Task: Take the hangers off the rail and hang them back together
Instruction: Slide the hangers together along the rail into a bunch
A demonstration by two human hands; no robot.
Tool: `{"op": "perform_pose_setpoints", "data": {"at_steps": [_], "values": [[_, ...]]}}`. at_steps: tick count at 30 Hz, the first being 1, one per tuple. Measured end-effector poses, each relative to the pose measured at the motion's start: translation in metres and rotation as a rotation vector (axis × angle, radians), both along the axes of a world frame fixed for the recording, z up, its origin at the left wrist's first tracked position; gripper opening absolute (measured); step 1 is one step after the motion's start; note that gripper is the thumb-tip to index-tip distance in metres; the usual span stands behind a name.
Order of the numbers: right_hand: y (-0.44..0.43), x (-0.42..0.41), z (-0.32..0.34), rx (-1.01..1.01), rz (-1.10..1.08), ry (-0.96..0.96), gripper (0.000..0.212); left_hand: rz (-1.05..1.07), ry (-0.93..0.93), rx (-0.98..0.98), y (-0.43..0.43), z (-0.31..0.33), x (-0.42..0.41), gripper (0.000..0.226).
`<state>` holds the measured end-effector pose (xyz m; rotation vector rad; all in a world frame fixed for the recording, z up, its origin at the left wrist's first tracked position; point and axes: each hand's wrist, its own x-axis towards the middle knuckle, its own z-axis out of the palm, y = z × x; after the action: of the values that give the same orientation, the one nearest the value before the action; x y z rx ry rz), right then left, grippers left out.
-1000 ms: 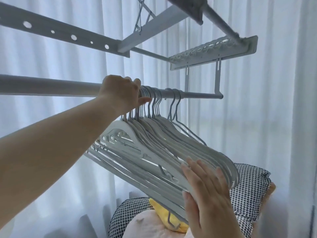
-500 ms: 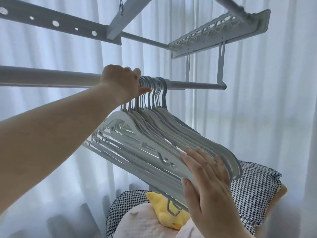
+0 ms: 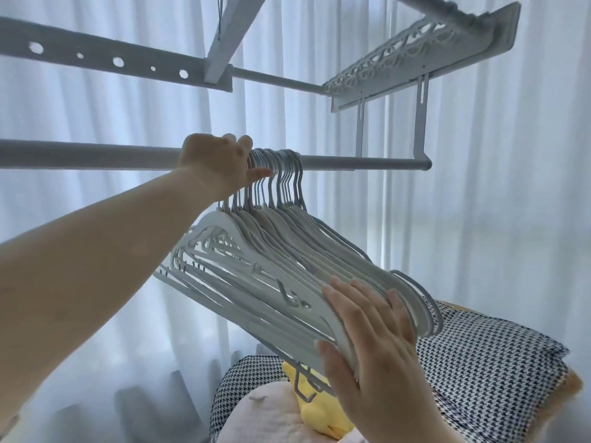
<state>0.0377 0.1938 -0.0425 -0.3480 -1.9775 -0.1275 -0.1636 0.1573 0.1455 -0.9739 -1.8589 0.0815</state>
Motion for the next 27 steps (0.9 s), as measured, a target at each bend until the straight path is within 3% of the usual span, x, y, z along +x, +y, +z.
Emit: {"op": "perform_pose_setpoints", "data": {"at_steps": [7,10,13,16,20,23,27], "values": [[0.001,0.005,0.0,-0.006,0.122,-0.049,0.059,-0.037,-0.04,0.045,-0.004,-0.002,0.0,0.067],[0.0,0.009,0.005,-0.031,0.157,0.069,0.057,-0.048,-0.06,0.06,-0.008,-0.003,-0.003,0.067],[0.005,0.016,0.011,-0.059,0.049,0.253,0.038,-0.058,-0.098,0.07,-0.014,-0.003,-0.005,0.068],[0.013,0.022,0.017,-0.247,-0.077,0.245,0.046,-0.059,-0.112,0.071,-0.021,-0.004,-0.006,0.067],[0.012,0.027,0.022,-0.67,0.177,0.081,0.034,-0.079,-0.121,0.08,-0.032,-0.005,-0.009,0.064],[0.012,0.024,0.02,-0.768,0.29,0.043,0.021,-0.08,-0.123,0.084,-0.038,-0.006,-0.011,0.063],[0.01,0.017,0.012,-0.83,0.376,0.055,0.022,-0.07,-0.147,0.083,-0.043,-0.006,-0.012,0.063]]}}
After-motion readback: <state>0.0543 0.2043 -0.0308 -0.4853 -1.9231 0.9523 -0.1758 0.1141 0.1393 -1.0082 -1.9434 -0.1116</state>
